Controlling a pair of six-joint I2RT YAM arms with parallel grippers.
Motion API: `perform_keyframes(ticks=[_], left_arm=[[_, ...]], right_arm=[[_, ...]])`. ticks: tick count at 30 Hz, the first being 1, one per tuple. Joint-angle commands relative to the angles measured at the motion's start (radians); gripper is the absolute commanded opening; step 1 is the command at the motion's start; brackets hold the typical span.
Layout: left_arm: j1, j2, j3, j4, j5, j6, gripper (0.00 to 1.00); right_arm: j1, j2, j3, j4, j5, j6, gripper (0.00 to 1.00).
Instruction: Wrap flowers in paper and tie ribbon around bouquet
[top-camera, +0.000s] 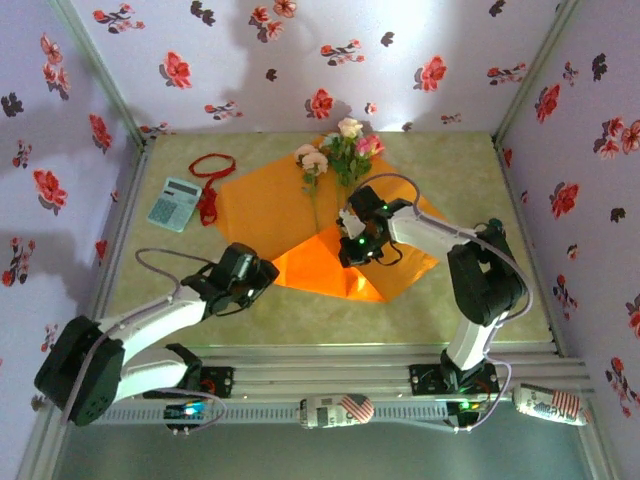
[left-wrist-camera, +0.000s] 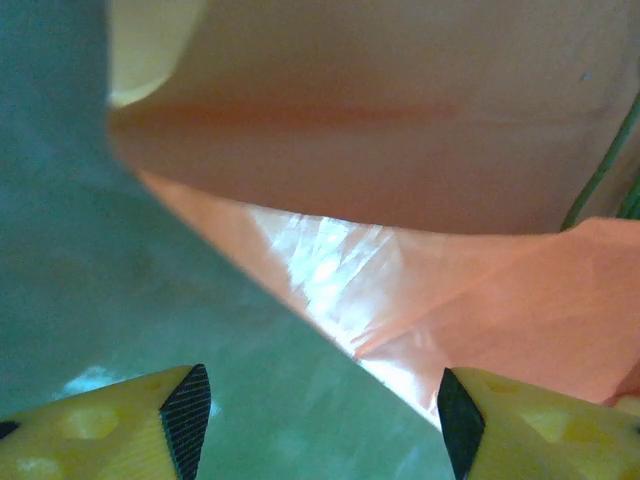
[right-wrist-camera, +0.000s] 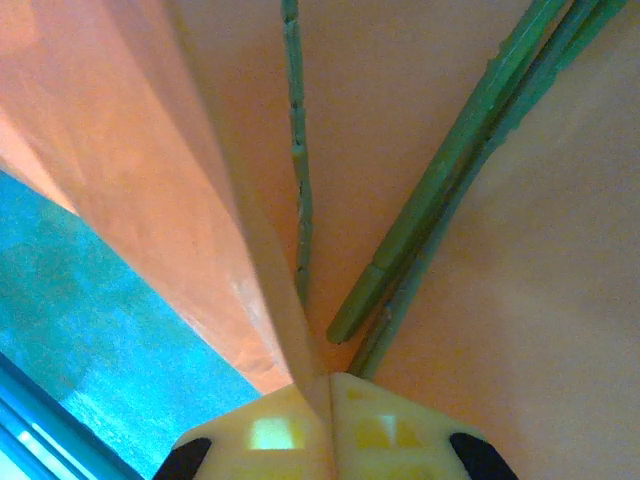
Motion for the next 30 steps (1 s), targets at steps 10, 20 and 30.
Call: perform_keyframes(ticks=[10, 20, 30], left_arm=[[-0.012, 0.135, -0.074, 0.372, -0.029, 0.030, 0.50], [-0.023, 0.209, -0.066, 0.428, -0.013, -0.003, 0.00], [-0.047, 0.229, -0.029, 0.372, 0.023, -0.154, 0.00]], right_arm=[[-0.065, 0.104, 0.099, -0.059, -0.049, -0.043, 0.00], [-0.086, 0.147, 0.121, -0.047, -0.033, -0.014, 0.04], [-0.091, -0.223, -0.113, -0.059, 0.208, 0.686, 0.54]])
